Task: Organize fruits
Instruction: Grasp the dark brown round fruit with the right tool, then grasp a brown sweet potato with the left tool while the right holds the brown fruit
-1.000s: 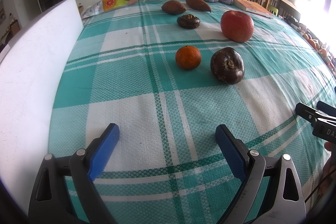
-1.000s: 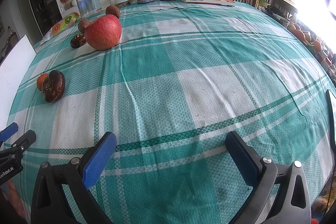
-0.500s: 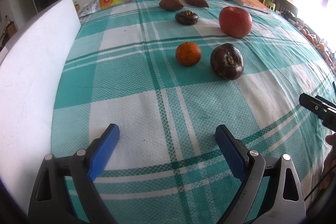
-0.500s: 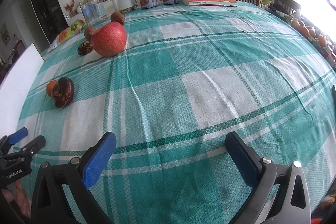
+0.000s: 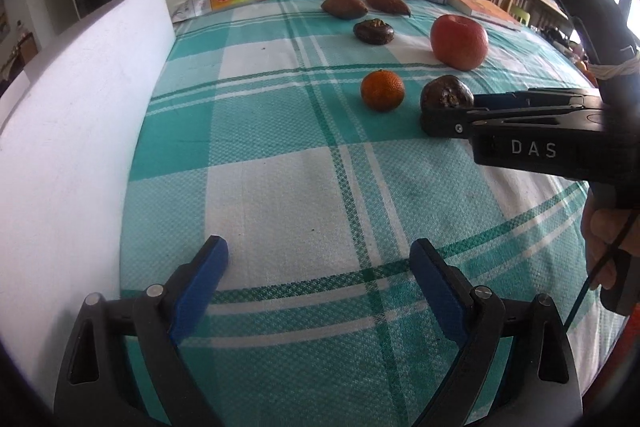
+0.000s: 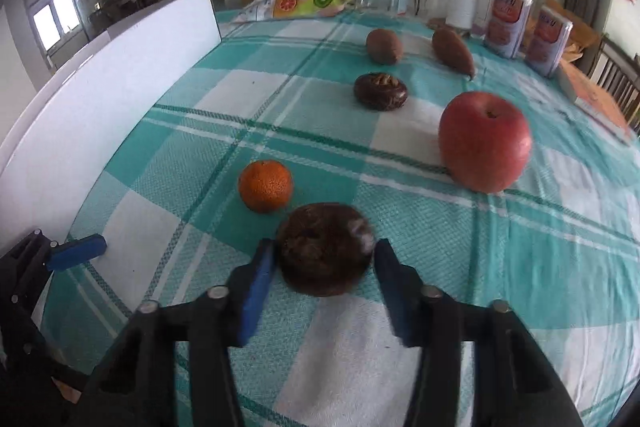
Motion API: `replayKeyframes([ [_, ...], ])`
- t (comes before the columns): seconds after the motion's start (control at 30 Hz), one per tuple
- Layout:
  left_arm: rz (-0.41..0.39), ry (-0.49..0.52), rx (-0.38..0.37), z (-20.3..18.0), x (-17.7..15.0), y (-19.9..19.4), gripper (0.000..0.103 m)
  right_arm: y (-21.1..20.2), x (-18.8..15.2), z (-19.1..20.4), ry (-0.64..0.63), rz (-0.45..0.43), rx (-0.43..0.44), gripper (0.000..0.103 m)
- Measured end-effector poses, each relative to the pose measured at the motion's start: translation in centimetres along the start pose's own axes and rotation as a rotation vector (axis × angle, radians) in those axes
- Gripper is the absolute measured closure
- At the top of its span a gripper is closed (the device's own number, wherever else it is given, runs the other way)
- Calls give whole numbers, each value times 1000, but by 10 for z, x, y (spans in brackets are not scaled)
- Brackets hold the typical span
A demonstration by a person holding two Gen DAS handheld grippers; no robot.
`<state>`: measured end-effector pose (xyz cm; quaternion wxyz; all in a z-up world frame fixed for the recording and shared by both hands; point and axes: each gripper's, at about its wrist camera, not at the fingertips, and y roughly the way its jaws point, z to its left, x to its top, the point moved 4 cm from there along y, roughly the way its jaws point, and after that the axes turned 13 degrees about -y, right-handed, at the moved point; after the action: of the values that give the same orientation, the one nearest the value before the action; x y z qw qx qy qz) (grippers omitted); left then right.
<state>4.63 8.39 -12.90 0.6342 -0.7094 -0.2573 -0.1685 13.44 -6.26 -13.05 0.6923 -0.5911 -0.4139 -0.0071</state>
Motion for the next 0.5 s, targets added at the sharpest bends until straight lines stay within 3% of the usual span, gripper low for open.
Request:
replayKeyframes([
  [0.13, -2, -46, -57, 2, 15, -20, 9, -35, -28, -20, 110, -84, -34, 54],
  [0.27, 31, -104, -162, -12, 55, -28, 9, -64, -63, -42, 217, -136, -98, 54],
  [0.43, 88, -232, -300, -36, 148, -9, 9, -61, -91, -62, 325, -112, -73, 54],
  [0.5, 123, -246, -288, -46, 188, 13, 10, -62, -90, -65, 327, -122, -70, 54],
])
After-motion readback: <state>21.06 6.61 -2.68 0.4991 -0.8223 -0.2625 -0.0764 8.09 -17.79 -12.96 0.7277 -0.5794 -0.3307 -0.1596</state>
